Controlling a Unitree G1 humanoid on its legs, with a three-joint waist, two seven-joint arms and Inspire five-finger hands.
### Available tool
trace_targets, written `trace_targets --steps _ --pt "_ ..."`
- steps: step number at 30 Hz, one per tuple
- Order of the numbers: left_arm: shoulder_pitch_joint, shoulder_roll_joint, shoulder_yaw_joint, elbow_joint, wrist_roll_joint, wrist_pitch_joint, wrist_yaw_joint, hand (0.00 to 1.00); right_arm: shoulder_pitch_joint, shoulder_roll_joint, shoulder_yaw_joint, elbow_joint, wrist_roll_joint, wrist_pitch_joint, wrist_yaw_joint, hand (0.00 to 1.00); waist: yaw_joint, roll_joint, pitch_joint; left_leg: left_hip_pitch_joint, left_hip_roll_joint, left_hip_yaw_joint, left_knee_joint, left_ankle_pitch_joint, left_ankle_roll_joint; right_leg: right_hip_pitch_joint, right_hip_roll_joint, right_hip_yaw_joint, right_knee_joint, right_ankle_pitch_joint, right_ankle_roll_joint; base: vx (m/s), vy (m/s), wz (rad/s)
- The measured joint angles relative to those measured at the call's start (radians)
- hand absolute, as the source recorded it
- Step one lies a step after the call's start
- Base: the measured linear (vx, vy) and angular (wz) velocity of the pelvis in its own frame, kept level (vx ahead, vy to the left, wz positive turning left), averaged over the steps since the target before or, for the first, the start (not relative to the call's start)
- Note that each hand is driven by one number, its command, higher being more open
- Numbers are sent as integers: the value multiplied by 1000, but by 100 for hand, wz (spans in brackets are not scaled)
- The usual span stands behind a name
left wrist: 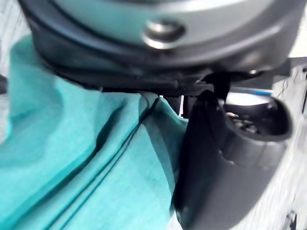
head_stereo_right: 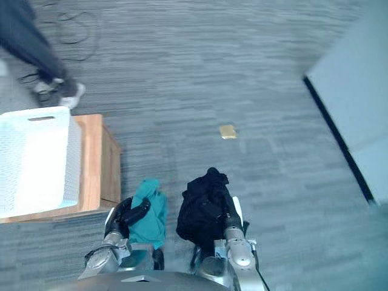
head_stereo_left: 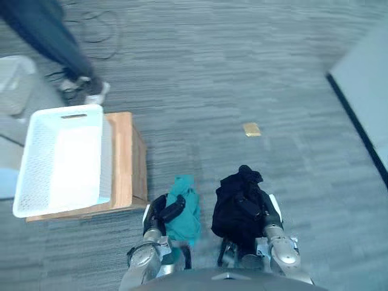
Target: Tidy up the quilt and then pick up the clothes from the bed and put them into the laundry hamper
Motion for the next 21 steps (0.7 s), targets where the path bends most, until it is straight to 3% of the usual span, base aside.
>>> trace_targets --steps 1,2,3,4,5,6,7,8,9,10,13,14,15,16,17,18,20,21 --pt "-2 -11 24 -1 0 -5 3 0 -10 3 22 0 -1 2 5 0 6 -3 -3 42 20 -36 6 -34 -64 -16 4 127 -144 92 41 652 -645 141" --pt "7 -16 39 -2 1 -9 8 0 -14 6 35 1 -2 5 6 0 5 -7 -4 62 34 -53 23 -60 -101 -13 5 169 -183 131 45 670 -704 153" --pt "21 -14 62 -8 4 -18 12 0 -11 15 59 1 -3 7 7 0 -2 -32 -15 73 47 -90 85 -97 -139 -4 -5 209 -168 190 49 636 -779 168" --pt "-2 -61 93 34 3 -15 18 0 -33 -17 73 15 -4 9 10 0 2 38 -18 30 132 -115 249 -118 -141 -2 35 148 -8 222 56 707 -879 183" --pt "0 -84 94 30 3 -19 15 0 -71 -47 74 32 -4 12 8 0 10 66 -31 -68 178 -108 438 -15 -141 22 50 90 43 155 30 567 -710 135" --pt "1 -84 95 28 4 -19 12 0 -98 -57 76 35 -4 12 7 0 19 68 -31 -120 197 -95 525 69 -129 40 52 63 47 138 11 441 -583 95" --pt "2 -84 98 25 3 -20 11 0 -134 -65 74 33 -3 8 -4 0 35 48 -18 -208 253 -35 661 138 -124 112 51 14 5 120 -11 315 -440 84" --pt "3 -84 100 23 3 -19 11 0 -152 -64 68 31 -3 5 -17 0 36 47 -16 -258 291 50 727 126 -115 190 50 -29 -59 119 -12 463 -639 126" --pt "13 -83 100 12 3 -20 5 0 -153 -62 56 13 -2 -10 -22 0 37 22 -2 -300 318 165 759 107 -105 302 41 -95 -142 119 -13 286 -391 121" --pt "19 -83 100 5 3 -20 1 0 -151 -62 50 1 -2 -19 -25 0 42 9 -1 -315 321 224 751 99 -99 347 39 -127 -180 118 -15 388 -476 137" --pt "32 -82 100 -33 4 -25 -18 0 -151 -62 15 -36 -1 -45 -34 0 52 5 -14 -398 280 500 571 69 -107 473 42 -285 -298 110 -7 324 -276 133" --pt "34 -82 99 -41 8 -25 -18 0 -153 -62 -1 -35 -1 -42 -35 0 50 13 -21 -405 268 661 463 86 -90 504 50 -350 -318 97 11 233 -108 138" --pt "34 -82 101 -45 22 -24 -19 0 -148 -60 -15 -34 -1 -40 -37 0 46 18 -26 -391 259 788 390 89 -26 528 54 -404 -318 78 26 324 -113 196" --pt "34 -82 105 -47 43 -24 -18 0 -135 -47 -36 -29 -1 -36 -39 0 32 12 -46 -360 213 849 301 55 47 551 48 -467 -303 50 50 419 -111 195" --pt "36 -83 115 -47 42 -23 -14 0 -143 -30 -46 -13 -1 -30 -39 0 37 -23 -45 -356 154 813 252 63 52 556 19 -500 -259 32 60 355 -91 164" --pt "44 -83 124 -46 42 -18 -12 0 -143 -28 -46 -11 -1 -26 -39 0 40 -30 -46 -348 129 794 224 67 53 553 1 -507 -219 30 59 483 5 128" --pt "74 -81 128 -46 43 -14 -12 0 -139 -15 -60 -9 -1 -17 -37 0 27 -31 -47 -284 66 732 132 86 47 514 -90 -491 49 32 55 405 90 117" --pt "101 -72 125 -48 44 -12 -12 0 -131 14 -74 -10 -1 -16 -36 0 9 -39 -50 -226 34 657 83 89 44 420 -167 -395 384 38 11 363 46 125"
